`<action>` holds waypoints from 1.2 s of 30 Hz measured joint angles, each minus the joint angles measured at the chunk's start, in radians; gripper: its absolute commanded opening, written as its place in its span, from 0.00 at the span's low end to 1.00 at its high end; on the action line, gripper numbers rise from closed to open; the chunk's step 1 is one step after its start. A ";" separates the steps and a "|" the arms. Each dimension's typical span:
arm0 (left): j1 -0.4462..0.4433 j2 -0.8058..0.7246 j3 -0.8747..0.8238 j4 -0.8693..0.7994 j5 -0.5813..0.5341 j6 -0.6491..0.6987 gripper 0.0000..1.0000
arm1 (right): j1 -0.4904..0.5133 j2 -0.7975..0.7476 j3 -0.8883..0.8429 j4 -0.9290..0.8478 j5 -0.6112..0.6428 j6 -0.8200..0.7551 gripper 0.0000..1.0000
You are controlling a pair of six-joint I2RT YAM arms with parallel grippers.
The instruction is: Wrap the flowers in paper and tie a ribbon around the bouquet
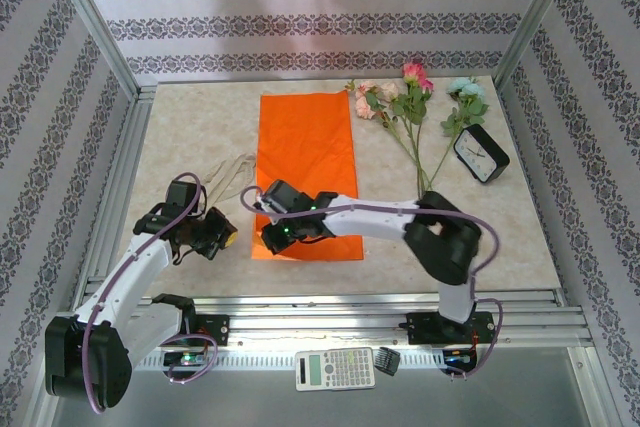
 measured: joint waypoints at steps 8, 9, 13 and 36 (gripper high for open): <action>-0.055 0.115 0.055 0.064 0.035 -0.049 0.00 | -0.109 -0.444 -0.175 0.057 0.108 0.093 0.00; -0.077 0.145 0.066 0.085 0.038 -0.061 0.00 | -0.122 -0.480 -0.200 0.058 0.123 0.106 0.00; -0.186 0.300 0.114 0.216 0.048 -0.129 0.00 | -0.169 -0.618 -0.307 0.041 0.173 0.158 0.00; -0.172 0.939 0.482 0.511 0.029 -0.219 0.00 | -0.289 -1.181 -0.478 -0.383 0.359 0.219 0.00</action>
